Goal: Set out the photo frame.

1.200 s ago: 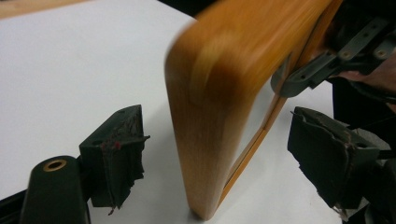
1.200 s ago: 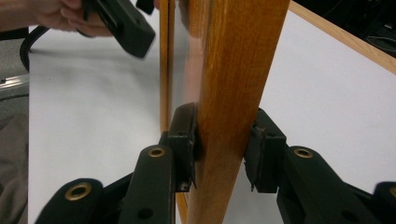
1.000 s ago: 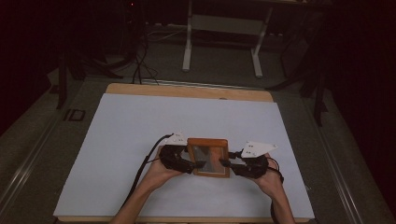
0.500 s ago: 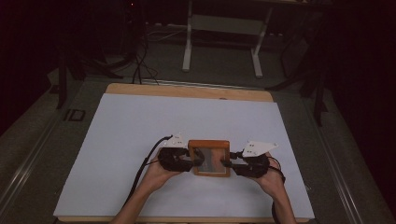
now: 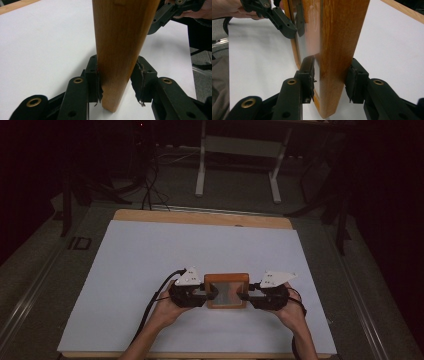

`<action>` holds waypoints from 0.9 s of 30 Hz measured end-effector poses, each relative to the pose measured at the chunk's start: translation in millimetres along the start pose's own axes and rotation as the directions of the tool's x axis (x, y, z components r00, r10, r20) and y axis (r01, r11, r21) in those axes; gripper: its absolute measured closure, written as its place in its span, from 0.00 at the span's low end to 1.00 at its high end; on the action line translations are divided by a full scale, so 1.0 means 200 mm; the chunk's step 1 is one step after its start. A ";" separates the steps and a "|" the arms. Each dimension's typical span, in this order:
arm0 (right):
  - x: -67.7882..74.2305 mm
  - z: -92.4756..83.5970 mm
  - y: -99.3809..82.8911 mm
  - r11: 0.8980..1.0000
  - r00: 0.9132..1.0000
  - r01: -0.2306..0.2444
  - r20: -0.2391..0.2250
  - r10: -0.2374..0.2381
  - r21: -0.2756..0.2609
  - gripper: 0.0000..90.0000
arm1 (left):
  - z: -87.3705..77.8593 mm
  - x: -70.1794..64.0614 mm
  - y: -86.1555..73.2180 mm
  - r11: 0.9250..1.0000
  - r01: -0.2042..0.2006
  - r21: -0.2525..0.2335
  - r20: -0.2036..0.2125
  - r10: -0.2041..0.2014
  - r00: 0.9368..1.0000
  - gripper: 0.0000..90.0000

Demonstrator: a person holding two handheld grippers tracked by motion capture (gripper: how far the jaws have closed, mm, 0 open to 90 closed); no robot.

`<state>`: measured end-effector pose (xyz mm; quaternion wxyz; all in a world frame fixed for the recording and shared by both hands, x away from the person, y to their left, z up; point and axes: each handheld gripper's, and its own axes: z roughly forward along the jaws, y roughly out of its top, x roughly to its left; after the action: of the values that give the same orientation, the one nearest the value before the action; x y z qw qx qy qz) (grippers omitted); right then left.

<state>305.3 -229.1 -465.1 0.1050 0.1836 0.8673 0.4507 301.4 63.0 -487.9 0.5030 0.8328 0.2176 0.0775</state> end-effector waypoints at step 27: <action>0.05 0.12 0.09 0.998 0.998 -0.056 0.016 0.056 -0.041 0.69 | -0.13 0.05 0.00 0.998 0.053 -0.020 -0.083 -0.054 0.995 0.63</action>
<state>309.0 -198.3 -463.9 0.1034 0.2095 0.8516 0.4692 301.7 88.7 -476.3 0.5029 0.8181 0.2600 0.1008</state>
